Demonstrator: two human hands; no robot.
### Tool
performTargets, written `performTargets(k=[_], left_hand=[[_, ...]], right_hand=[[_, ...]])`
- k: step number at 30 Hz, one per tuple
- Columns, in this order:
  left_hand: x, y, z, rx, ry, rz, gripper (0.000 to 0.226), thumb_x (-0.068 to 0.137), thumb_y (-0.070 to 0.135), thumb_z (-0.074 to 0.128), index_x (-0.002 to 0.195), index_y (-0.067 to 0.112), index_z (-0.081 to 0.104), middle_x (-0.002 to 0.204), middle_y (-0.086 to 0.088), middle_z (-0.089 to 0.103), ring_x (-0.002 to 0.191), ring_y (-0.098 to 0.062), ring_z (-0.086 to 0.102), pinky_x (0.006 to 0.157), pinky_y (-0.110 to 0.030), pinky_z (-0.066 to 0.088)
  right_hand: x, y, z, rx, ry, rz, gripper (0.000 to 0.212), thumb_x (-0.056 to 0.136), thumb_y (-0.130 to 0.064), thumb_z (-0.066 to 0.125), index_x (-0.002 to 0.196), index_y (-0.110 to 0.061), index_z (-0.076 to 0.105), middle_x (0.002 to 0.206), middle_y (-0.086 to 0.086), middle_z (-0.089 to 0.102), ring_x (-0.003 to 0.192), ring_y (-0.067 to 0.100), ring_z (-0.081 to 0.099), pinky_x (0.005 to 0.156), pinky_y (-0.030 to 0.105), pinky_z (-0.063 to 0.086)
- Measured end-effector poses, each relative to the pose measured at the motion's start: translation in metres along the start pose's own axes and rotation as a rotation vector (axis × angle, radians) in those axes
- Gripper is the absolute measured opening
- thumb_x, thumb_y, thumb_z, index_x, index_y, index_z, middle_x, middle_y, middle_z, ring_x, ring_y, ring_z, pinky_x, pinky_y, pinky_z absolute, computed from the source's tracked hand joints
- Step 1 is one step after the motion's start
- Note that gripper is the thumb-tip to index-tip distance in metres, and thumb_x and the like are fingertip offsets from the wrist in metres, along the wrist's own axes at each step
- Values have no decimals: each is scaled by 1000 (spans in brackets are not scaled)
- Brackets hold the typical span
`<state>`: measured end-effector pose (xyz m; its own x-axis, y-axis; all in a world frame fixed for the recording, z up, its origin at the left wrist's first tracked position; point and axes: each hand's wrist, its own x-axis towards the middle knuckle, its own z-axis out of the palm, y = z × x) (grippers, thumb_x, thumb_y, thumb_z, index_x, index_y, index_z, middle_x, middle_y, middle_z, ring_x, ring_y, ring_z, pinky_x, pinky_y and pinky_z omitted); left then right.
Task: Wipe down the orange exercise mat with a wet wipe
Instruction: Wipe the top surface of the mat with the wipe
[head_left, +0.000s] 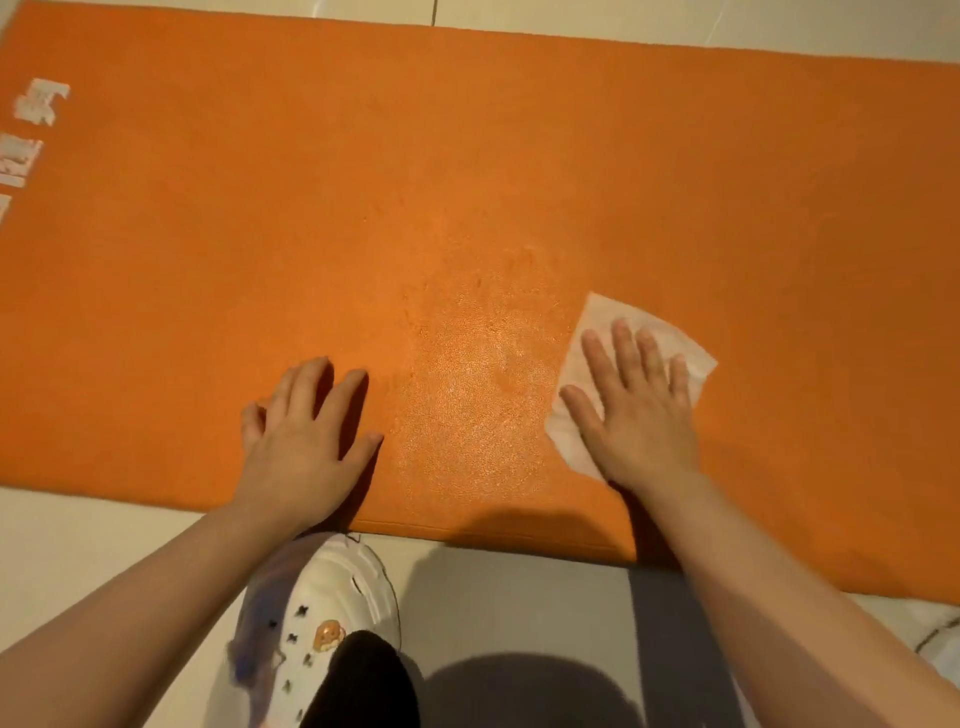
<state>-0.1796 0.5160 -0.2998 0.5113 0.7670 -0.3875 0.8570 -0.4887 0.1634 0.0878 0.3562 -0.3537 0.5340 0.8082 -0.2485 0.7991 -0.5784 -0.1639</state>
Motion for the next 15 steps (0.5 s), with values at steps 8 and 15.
performTargets(k=[8,15], left_hand=[[37,0,-8,-29,24,-13,81,81,71,18,152,33,30,161,-3,19,149,-25,10,115,-60,12],[53,10,-2,-3,-30,-26,73,90,69,16,155,35,19,164,-1,7,150,-25,3,116,-61,14]], right_hand=[[10,15,-7,49,8,381,70,97,-57,6,158,-24,8,165,7,-1,151,30,-4,118,56,-6],[1,-118,19,-107,-46,-338,65,98,-57,9,156,-28,3,164,5,-7,150,30,-8,115,61,-9]])
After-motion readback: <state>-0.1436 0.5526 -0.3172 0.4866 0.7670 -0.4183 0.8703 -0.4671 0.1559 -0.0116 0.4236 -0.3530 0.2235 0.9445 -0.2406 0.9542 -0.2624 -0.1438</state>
